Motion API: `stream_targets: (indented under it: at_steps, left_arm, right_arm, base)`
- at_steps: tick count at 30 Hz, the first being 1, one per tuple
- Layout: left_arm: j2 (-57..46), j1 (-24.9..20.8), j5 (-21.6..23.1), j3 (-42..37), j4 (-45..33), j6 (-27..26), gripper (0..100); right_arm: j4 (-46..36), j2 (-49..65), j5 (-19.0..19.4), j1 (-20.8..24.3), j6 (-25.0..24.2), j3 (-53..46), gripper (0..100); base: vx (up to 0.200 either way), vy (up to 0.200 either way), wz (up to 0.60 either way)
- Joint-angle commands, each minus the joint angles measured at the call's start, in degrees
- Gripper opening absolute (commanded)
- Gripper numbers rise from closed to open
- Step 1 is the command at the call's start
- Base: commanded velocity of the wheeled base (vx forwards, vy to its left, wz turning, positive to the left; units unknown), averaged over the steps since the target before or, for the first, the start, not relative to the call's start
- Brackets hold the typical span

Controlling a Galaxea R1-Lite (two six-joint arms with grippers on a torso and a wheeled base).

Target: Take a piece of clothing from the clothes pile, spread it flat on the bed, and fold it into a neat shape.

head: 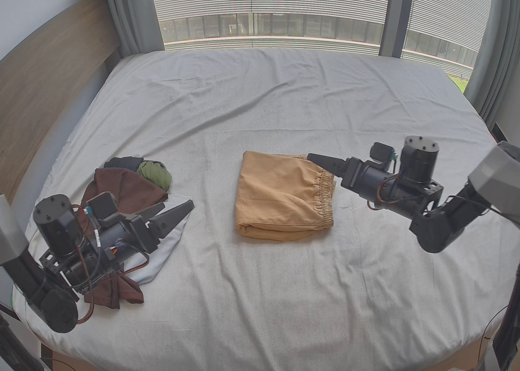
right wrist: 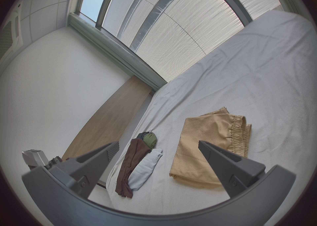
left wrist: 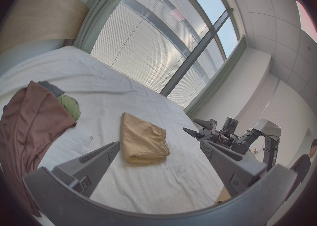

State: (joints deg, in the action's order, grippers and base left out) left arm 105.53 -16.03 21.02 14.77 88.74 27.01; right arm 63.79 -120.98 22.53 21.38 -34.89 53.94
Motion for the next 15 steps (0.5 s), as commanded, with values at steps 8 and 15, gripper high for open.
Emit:
stream_targets:
  at_steps: [8, 15]
  left_arm:
    - [-28.01, 0.21, 2.27, -14.77, -1.46, 0.23, 100]
    - [-43.83, 2.14, 1.92, -14.77, -16.58, 0.14, 100]
  right_arm:
    - [3.18, 36.96, -0.20, -8.11, 14.32, -33.64, 100]
    - [3.36, 57.96, -0.47, -17.95, 17.22, -46.74, 100]
  base:
    - [0.000, 0.000, 0.00]
    - [0.000, 0.000, 0.00]
